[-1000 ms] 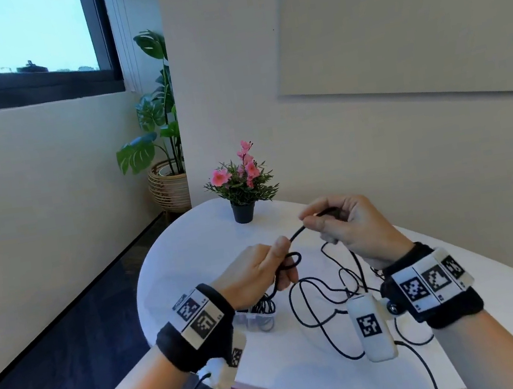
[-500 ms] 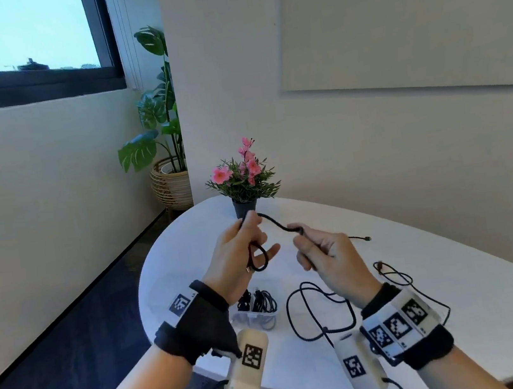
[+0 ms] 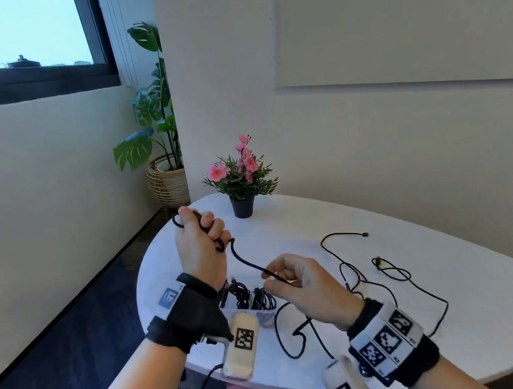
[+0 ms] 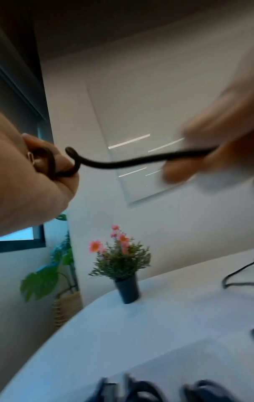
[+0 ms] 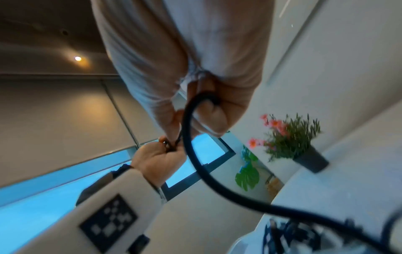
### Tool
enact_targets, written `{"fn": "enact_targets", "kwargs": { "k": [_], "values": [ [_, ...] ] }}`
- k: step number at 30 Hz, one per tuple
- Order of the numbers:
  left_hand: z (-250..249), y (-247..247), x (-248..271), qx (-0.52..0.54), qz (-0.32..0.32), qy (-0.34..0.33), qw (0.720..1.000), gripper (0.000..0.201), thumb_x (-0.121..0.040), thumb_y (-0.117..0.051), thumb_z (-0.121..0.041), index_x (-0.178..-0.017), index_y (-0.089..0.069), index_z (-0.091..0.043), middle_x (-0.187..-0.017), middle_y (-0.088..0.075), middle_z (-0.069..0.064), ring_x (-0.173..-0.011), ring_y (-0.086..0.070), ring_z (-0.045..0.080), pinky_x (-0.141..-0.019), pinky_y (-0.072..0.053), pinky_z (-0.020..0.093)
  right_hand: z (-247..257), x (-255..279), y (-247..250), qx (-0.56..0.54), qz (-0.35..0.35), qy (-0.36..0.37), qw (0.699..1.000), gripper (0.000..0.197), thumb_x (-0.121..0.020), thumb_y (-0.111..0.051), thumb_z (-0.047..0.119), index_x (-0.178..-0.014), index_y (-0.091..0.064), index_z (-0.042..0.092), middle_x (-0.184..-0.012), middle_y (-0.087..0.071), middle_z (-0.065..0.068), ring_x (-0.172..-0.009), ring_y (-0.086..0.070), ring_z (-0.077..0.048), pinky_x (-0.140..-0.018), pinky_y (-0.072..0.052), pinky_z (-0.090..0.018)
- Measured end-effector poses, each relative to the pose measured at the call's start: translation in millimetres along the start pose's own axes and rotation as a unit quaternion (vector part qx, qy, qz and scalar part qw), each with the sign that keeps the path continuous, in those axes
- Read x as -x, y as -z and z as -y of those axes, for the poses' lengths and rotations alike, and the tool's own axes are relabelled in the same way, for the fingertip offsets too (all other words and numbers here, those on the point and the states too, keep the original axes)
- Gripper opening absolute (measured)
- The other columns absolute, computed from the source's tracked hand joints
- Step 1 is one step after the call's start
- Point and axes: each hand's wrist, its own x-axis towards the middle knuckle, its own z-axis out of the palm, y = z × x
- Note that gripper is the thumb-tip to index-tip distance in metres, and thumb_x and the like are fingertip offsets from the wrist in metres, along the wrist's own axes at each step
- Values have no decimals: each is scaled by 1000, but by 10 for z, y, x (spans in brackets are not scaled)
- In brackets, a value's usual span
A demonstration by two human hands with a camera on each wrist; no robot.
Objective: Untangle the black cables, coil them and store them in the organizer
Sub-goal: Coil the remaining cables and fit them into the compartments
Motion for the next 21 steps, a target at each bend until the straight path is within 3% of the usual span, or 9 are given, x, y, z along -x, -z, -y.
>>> {"fn": "enact_targets", "kwargs": {
  "k": [3, 4, 6, 8, 11, 13, 16, 18, 21],
  "values": [
    [28, 59, -55, -250, 49, -81, 963, 28, -103, -30, -18, -75, -35, -19, -62, -33, -1, -49, -29, 11, -40, -24, 23, -14, 47, 86, 108, -26, 65, 992, 6, -89, -62, 15, -88, -68, 15, -70, -62, 11, -63, -55, 2, -66, -41, -13],
    [81, 95, -70, -369, 92, -111, 918, 26, -102, -33, -15, -77, -38, -19, -64, -34, 2, -53, -33, 13, -44, -27, 27, 25, 47, 115, 151, -36, 96, 983, 8, -88, -62, 15, -87, -70, 14, -68, -60, 12, -62, -54, 1, -64, -38, -10],
    [176, 147, -60, -588, 184, -133, 776, 19, -100, -36, -17, -84, -45, -18, -68, -45, -1, -61, -44, 15, -55, -35, 32, 135, 29, 174, 230, -41, 165, 958, 10, -87, -64, 14, -84, -73, 13, -66, -57, 9, -60, -51, -2, -60, -34, -10],
    [206, 147, -13, -653, 235, -109, 712, 22, -101, -35, -24, -85, -48, -16, -71, -53, -6, -63, -50, 16, -62, -38, 31, 221, 5, 235, 271, -22, 208, 940, 11, -85, -64, 18, -82, -74, 13, -66, -58, 3, -59, -50, -8, -58, -37, -15],
    [135, 99, 73, -599, 304, -48, 739, 33, -100, -38, -36, -78, -54, -17, -63, -56, -4, -54, -48, 10, -58, -41, 29, 290, -35, 369, 290, -27, 211, 933, 14, -83, -64, 35, -87, -74, 26, -69, -58, 8, -58, -50, -9, -54, -44, -32],
    [35, 75, 148, -530, 359, 12, 768, 37, -93, -46, -46, -75, -56, -15, -59, -57, -2, -50, -46, 9, -52, -38, 23, 323, -62, 483, 264, -59, 194, 943, 17, -76, -70, 43, -86, -75, 30, -70, -61, 11, -59, -52, -8, -53, -42, -30],
    [-52, 94, 227, -549, 433, -7, 715, 36, -75, -73, -47, -72, -61, -13, -57, -54, -1, -52, -46, 10, -53, -38, 23, 346, -105, 594, 150, -109, 144, 972, 19, -58, -88, 27, -69, -75, 17, -62, -64, 7, -51, -49, -3, -52, -35, -15],
    [-39, 92, 266, -571, 441, -49, 691, 34, -74, -75, -45, -64, -60, -16, -54, -49, -3, -50, -43, 10, -52, -37, 23, 341, -128, 609, 79, -122, 103, 984, 28, -48, -90, 23, -67, -72, 12, -56, -62, 5, -47, -44, -3, -50, -36, -17],
    [-29, 89, 297, -445, 423, -42, 788, 38, -88, -56, -48, -59, -56, -24, -53, -43, -10, -51, -38, 8, -51, -33, 20, 305, -179, 632, -79, -95, 26, 992, 31, -50, -84, 15, -76, -70, 7, -55, -62, -1, -45, -47, -10, -43, -39, -20]
  ]
}}
